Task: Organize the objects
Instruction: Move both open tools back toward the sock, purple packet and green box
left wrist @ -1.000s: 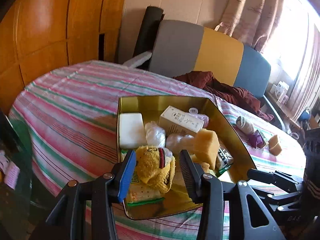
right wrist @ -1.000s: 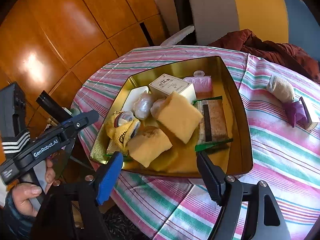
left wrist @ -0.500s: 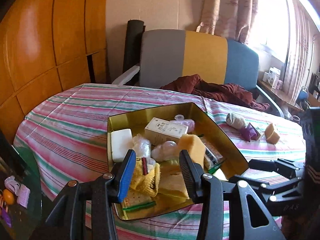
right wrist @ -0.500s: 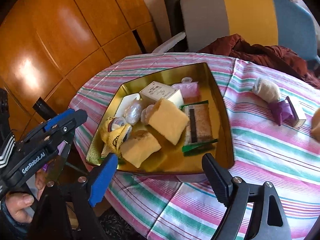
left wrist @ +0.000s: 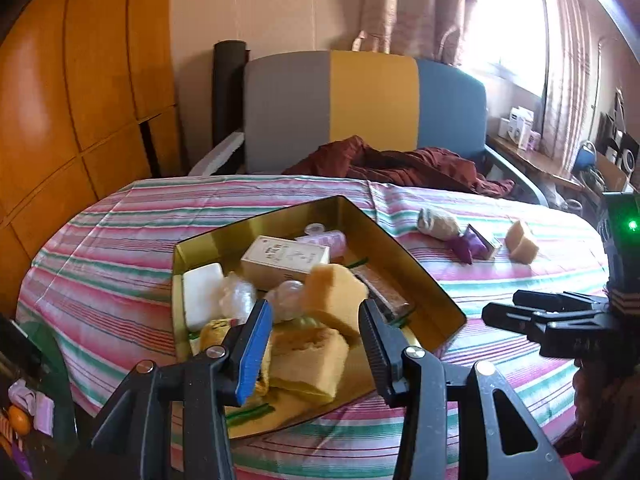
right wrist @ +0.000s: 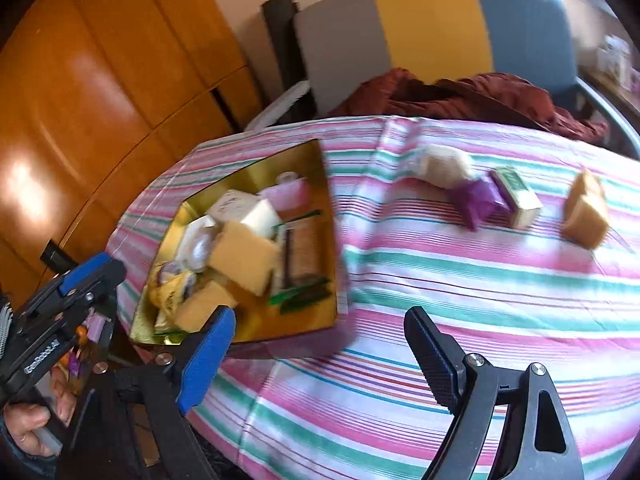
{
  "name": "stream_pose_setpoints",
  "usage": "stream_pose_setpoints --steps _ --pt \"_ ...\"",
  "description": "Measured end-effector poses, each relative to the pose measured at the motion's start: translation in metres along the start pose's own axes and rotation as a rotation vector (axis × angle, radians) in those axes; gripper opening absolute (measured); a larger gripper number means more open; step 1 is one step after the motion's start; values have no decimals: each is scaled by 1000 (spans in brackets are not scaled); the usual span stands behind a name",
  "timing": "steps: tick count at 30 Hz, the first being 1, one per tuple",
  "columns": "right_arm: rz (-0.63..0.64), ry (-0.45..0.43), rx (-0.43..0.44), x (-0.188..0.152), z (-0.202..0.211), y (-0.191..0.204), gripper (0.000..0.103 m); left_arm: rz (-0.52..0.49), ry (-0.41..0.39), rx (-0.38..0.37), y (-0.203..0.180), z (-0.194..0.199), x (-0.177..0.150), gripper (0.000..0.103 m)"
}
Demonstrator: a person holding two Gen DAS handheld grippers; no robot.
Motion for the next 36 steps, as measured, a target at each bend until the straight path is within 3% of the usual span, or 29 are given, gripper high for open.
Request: stream_pose_setpoints --steps 9,17,27,36 --pt "-115 -1 -63 -10 9 -61 90 -83 36 -37 -36 -10 2 45" --pt "-188 18 -119 -14 14 -106 90 -162 61 -119 -76 -18 12 45" --pt "-145 55 -209 -6 19 -142 90 -207 134 -205 -116 -46 39 45" --pt "-139 72 -169 -10 9 -156 90 -179 262 -306 -150 -87 71 45"
Point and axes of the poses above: each gripper's, at about its wrist camera, not at the fingertips, and z roughly against the way its jaws point, y to its left, x to its top, the point moved 9 cm from there along -z, roughly the way its jaws point, and after that the axes turned 15 degrees about y, right-handed, at the moved point
